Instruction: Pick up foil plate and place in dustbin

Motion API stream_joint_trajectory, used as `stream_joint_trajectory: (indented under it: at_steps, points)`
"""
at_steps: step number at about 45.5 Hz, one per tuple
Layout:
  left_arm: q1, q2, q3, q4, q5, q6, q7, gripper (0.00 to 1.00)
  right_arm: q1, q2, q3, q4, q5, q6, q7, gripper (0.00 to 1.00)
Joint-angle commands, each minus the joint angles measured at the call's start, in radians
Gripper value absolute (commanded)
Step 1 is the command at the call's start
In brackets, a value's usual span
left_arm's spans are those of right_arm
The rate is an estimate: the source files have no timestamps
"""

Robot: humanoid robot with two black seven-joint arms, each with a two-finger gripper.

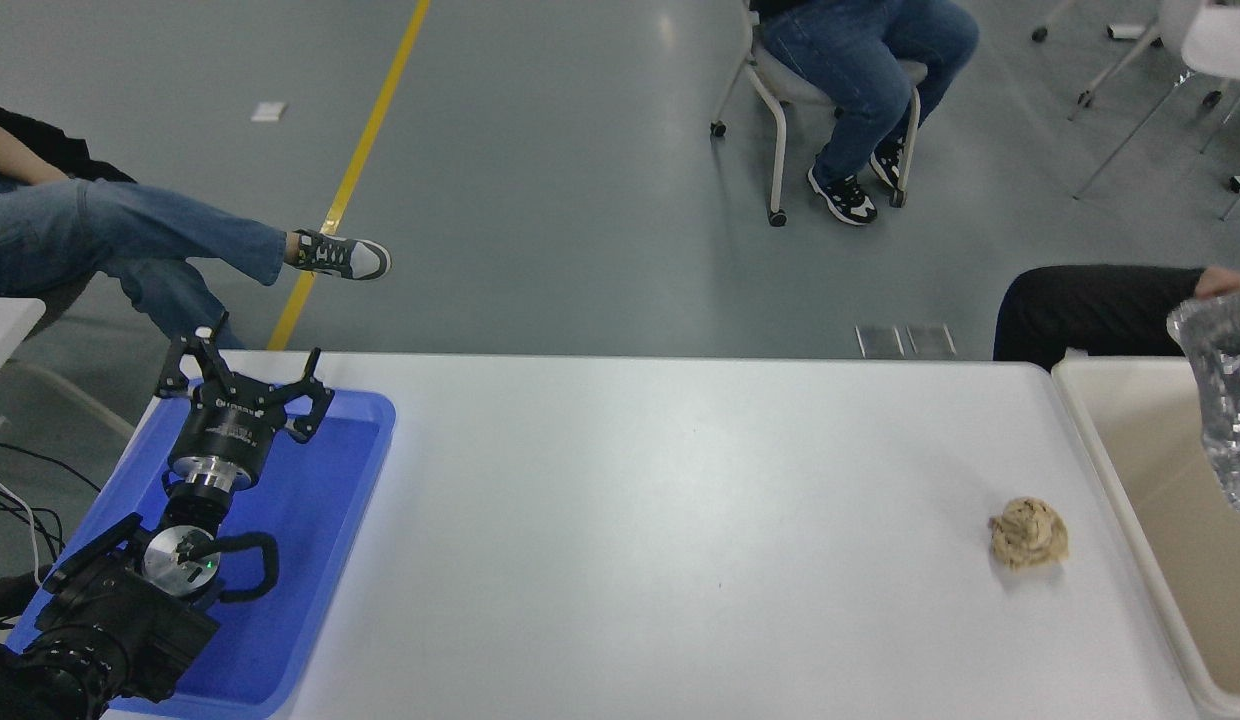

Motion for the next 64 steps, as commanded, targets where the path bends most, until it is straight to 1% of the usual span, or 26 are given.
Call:
stream_joint_trajectory:
  at_steps: [1,9,14,27,30,51,52,54,56,57,64]
  points:
    - [0.0,0.001,0.0,0.001,0.0,0.0,0.0,1.0,-0.358,0.048,0.178,-0.217,0.003,-0.162,0.0,0.0]
    - [0.0,0.001,0.0,0.001,0.0,0.0,0.0,1.0,-0.582,0.146,0.394,-0.419,0.063,-0.176,0.0,0.0]
    - [0.0,0.001,0.0,0.001,0.0,0.0,0.0,1.0,-0.68,0.226,0.5,-0.537,0.134,-0.176,0.001,0.0]
    - [0.0,0.001,0.0,0.001,0.0,0.0,0.0,1.0,-0.784,0.316,0.537,-0.682,0.356,-0.179,0.004,0.0]
    - [0.002,0.001,0.0,0.001,0.0,0.0,0.0,1.0,-0.789,0.324,0.537,-0.692,0.39,-0.179,0.004,0.0]
    - [0.0,0.003,0.0,0.001,0.0,0.0,0.0,1.0,-0.789,0.321,0.537,-0.692,0.398,-0.179,0.004,0.0]
    - [0.0,0.001,0.0,0.001,0.0,0.0,0.0,1.0,-0.789,0.318,0.537,-0.692,0.398,-0.179,0.004,0.04]
    - [0.0,0.001,0.0,0.001,0.0,0.0,0.0,1.0,-0.788,0.316,0.539,-0.692,0.399,-0.179,0.004,0.59]
    - [0.0,0.001,0.0,0.001,0.0,0.0,0.0,1.0,-0.783,0.316,0.542,-0.689,0.399,-0.177,0.004,0.92]
    - [0.0,0.001,0.0,0.001,0.0,0.0,0.0,1.0,-0.783,0.316,0.542,-0.689,0.399,-0.177,0.004,1.0]
    - [0.0,0.001,0.0,-0.002,0.0,0.0,0.0,1.0,-0.775,0.313,0.543,-0.68,0.401,-0.174,0.004,1.0]
